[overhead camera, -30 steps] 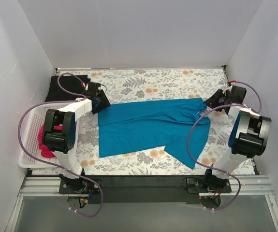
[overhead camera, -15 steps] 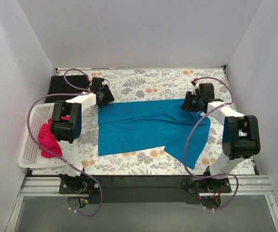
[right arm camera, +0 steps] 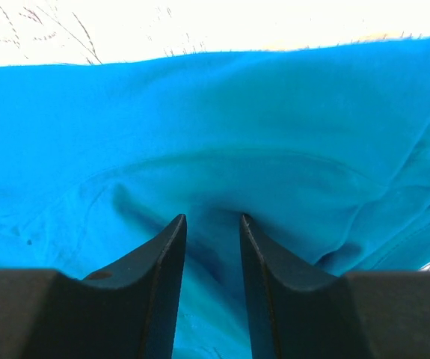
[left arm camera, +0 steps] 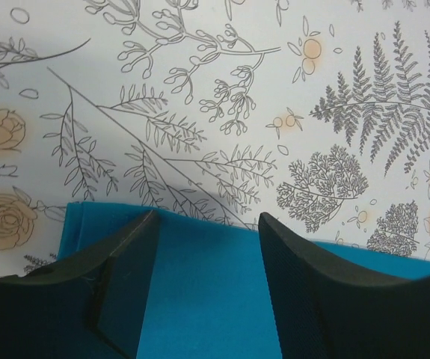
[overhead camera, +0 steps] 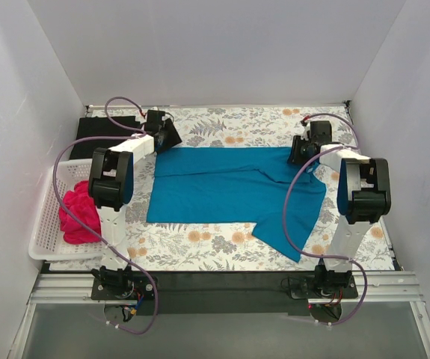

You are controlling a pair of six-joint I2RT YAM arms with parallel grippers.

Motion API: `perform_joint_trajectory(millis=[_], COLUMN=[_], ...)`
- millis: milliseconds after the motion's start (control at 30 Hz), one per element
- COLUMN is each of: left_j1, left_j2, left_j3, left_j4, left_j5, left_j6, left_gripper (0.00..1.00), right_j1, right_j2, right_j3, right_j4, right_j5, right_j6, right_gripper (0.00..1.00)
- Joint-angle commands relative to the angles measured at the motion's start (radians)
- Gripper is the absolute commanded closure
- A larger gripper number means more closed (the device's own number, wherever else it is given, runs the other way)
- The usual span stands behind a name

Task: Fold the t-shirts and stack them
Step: Fold the tshirt

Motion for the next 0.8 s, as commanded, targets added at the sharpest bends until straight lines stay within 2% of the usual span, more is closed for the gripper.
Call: perform_joint_trajectory(millis=[0, 167, 233, 400, 567, 767], left_j1=[0.000, -0.004, -0.009, -0.023, -0.047, -0.056], left_j2=[0.016, -0.119, -0.217, -0.442, -0.710, -0.924], left_j3=[0.016, 0.005, -0.015, -0.105, -0.333, -0.603], left_j4=[-0.042, -0.015, -0.010, -0.019, -0.022, -0.025], left_j5=[-0.011, -0.008, -0.021, -0.057, -0.061, -0.066], left_j6=[0.010, 0.020, 0.031, 0.031, 0.031, 0.059], left_gripper=[0.42, 0.34, 0.29, 0.28, 0.28, 0.28], right_j1=[0.027, 0.151, 0.191, 0.297, 0.315, 0.312], right_j2=[-0.058, -0.177, -0.236, -0.274, -0.213, -0.149], right_j3=[0.038, -0.034, -0.063, -0.113, -0.106, -0.077], right_j4=[-0.004, -0.016, -0.019, -0.058, -0.085, -0.088], right_j5=[0.018, 0.085, 0.091, 0.110, 0.114, 0.139], right_j6=[-0.056, -0.142, -0.149, -0.203, -0.211, -0.224], right_gripper=[0.58, 0.58, 0.58, 0.62, 0.68, 0.72])
